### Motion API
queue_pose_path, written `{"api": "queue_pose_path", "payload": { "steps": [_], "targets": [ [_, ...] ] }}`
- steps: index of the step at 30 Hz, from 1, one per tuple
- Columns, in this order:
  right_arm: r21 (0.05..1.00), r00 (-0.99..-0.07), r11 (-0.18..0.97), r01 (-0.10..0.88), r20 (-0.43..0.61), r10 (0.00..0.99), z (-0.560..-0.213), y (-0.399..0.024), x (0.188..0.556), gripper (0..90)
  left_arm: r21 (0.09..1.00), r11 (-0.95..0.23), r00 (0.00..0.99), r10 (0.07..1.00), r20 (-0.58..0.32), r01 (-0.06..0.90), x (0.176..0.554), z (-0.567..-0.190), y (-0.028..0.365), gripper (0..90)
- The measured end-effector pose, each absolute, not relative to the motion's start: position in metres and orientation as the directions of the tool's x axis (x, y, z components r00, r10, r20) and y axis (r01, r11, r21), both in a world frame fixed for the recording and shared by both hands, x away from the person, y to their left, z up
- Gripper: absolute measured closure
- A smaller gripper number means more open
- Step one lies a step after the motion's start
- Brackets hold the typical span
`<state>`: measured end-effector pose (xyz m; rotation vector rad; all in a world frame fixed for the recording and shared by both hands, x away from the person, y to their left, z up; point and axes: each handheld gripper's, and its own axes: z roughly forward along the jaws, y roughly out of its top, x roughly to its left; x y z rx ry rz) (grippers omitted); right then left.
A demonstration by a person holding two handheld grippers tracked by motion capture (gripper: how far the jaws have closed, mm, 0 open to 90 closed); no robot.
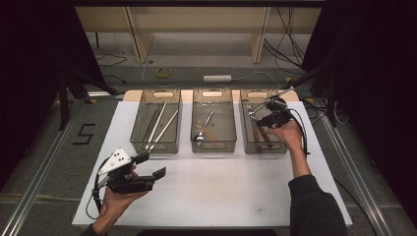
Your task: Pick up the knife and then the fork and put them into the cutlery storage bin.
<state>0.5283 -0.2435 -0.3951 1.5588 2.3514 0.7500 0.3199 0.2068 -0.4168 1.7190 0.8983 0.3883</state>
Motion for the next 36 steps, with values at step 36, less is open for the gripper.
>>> {"api": "queue_pose_path", "payload": {
  "steps": [36],
  "targets": [
    [0.765, -0.535, 0.243, 0.597, 0.154, 0.831, -0.387, -0.230, 0.441, 36.2, 0.916, -0.106, 0.653, 0.733, -0.191, 0.387, 0.321, -0.419, 0.206, 15.6]
  ]
}}
